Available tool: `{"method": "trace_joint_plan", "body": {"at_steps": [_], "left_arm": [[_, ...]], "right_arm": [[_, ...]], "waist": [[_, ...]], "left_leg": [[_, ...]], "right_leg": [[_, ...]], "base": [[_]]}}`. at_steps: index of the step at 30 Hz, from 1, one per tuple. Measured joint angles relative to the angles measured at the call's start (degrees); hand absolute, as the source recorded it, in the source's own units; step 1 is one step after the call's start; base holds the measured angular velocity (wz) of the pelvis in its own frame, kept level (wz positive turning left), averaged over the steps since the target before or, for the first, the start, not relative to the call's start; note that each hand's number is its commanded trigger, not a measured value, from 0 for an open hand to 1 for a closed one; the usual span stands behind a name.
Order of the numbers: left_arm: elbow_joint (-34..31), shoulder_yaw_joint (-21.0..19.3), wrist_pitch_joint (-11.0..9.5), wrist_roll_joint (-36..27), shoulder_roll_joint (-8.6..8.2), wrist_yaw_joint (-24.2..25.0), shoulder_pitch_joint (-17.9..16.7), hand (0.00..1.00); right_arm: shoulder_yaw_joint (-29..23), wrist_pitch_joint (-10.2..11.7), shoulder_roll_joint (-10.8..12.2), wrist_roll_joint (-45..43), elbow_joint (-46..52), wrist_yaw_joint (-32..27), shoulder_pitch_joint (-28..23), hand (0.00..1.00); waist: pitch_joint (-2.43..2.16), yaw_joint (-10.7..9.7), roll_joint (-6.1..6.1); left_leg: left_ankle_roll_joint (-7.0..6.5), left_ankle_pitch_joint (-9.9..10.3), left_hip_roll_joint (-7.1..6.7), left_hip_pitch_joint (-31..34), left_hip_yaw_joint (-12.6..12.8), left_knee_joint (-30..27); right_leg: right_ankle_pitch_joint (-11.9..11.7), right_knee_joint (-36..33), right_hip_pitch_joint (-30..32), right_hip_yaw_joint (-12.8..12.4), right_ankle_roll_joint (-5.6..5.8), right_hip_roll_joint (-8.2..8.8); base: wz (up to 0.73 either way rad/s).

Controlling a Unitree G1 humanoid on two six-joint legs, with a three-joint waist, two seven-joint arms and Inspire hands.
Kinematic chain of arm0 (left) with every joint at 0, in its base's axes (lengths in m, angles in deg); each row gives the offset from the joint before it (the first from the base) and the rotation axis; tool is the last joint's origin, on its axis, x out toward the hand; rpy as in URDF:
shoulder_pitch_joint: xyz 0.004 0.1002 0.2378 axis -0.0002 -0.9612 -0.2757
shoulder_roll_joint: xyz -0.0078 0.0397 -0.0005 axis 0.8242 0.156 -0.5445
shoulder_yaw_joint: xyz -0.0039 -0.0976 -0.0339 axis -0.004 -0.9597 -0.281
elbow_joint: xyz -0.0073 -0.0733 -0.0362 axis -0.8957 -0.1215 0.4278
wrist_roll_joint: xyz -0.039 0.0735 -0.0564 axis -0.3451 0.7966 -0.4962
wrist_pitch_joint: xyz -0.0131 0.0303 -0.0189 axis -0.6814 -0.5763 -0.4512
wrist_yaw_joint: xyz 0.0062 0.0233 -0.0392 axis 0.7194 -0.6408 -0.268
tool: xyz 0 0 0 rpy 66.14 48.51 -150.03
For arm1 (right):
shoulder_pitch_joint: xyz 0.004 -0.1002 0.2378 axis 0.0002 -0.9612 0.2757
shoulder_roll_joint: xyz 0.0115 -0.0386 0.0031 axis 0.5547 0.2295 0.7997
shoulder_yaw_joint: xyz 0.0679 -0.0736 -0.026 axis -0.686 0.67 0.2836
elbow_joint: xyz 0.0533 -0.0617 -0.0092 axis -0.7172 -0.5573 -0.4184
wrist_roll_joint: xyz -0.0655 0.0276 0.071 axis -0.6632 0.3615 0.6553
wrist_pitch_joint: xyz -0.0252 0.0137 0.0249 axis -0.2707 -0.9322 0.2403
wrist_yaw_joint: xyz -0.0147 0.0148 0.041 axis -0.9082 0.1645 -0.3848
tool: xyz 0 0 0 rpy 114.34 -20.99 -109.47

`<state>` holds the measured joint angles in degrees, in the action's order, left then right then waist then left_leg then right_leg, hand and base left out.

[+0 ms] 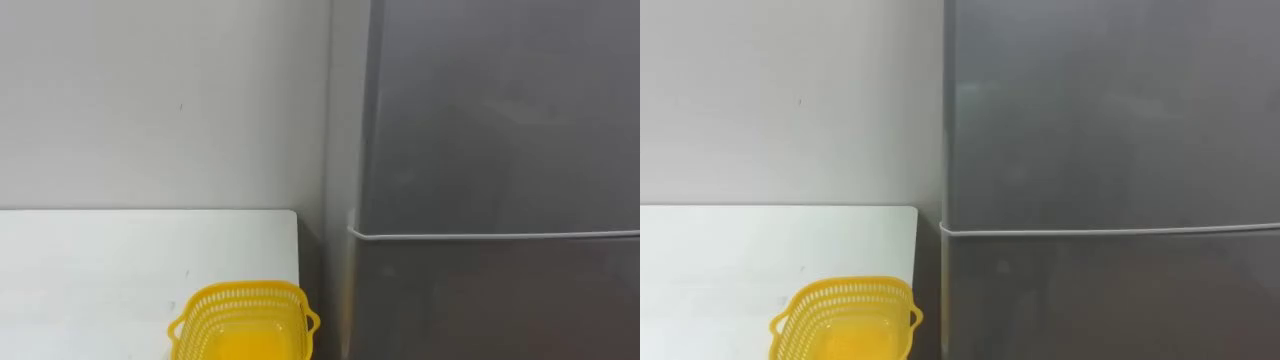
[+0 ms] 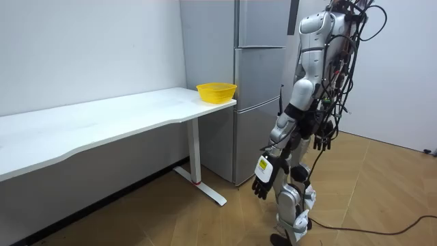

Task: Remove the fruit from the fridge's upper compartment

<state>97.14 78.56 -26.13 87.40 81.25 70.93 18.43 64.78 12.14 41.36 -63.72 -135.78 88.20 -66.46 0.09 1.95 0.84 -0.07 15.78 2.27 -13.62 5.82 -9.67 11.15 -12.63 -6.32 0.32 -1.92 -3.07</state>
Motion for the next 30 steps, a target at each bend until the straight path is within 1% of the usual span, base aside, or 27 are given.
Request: {"method": "trace_joint_plan", "body": {"at_steps": [14, 18, 21, 27, 29, 30], "left_arm": [[-0.1, -0.4, 0.4, 0.2, -0.02, 0.1, -0.4, 0.0], [0.0, -0.9, 0.4, -0.3, -0.01, 0.1, 0.0, 0.0], [1.3, -1.0, 0.2, -2.3, -0.03, -0.1, 0.8, 0.0], [1.8, -1.4, 0.0, -2.4, -0.08, -1.3, 0.9, 0.0], [1.8, -2.6, -0.1, -4.2, -0.09, -1.5, 1.0, 0.0], [1.7, -3.6, -0.1, -6.5, -0.1, -2.3, 1.0, 0.0]], "right_arm": [[0.0, -0.1, 0.1, 0.0, 0.0, 0.6, -0.1, 0.0], [0.0, -0.1, 0.1, 0.5, 0.0, 0.5, 0.0, 0.0], [-0.1, 0.0, 0.1, 0.8, 0.0, 0.4, 0.1, 0.0], [0.0, 0.1, 0.1, 0.9, -0.1, 0.5, 0.0, 0.0], [-0.1, 0.0, 0.1, 1.0, -0.1, 0.5, 0.0, 0.0], [-0.1, 0.0, 0.0, 1.1, -0.1, 0.3, 0.1, 0.0]], "waist": [[-0.04, -0.1, -0.19], [-0.05, -0.1, -0.23], [-0.06, 0.0, -0.41], [-0.04, 0.0, -0.53], [-0.04, 0.1, -0.6], [-0.04, 0.1, -0.67]], "left_leg": [[0.0, 0.0, 0.0, 0.0, -0.1, 0.0], [0.0, 0.0, -0.01, 0.1, -0.5, 0.0], [0.0, 0.0, 0.0, 0.0, -0.4, 0.0], [0.0, 0.0, -0.02, -0.1, -0.9, -0.1], [0.0, 0.0, -0.01, 0.0, -0.9, -0.1], [0.0, 0.0, -0.01, 0.0, -1.0, 0.0]], "right_leg": [[0.0, 0.0, 0.0, 0.3, 0.0, 0.02], [0.0, 0.0, -0.1, 0.4, 0.0, 0.05], [0.0, 0.0, -0.1, 0.4, -0.01, 0.02], [0.0, 0.1, -0.3, 0.5, -0.01, 0.04], [0.0, 0.1, -0.2, 0.6, -0.03, 0.07], [0.0, 0.0, -0.1, 0.6, -0.05, 0.06]], "base": [[0.0], [0.01], [0.0], [0.0], [0.0], [0.0]]}}
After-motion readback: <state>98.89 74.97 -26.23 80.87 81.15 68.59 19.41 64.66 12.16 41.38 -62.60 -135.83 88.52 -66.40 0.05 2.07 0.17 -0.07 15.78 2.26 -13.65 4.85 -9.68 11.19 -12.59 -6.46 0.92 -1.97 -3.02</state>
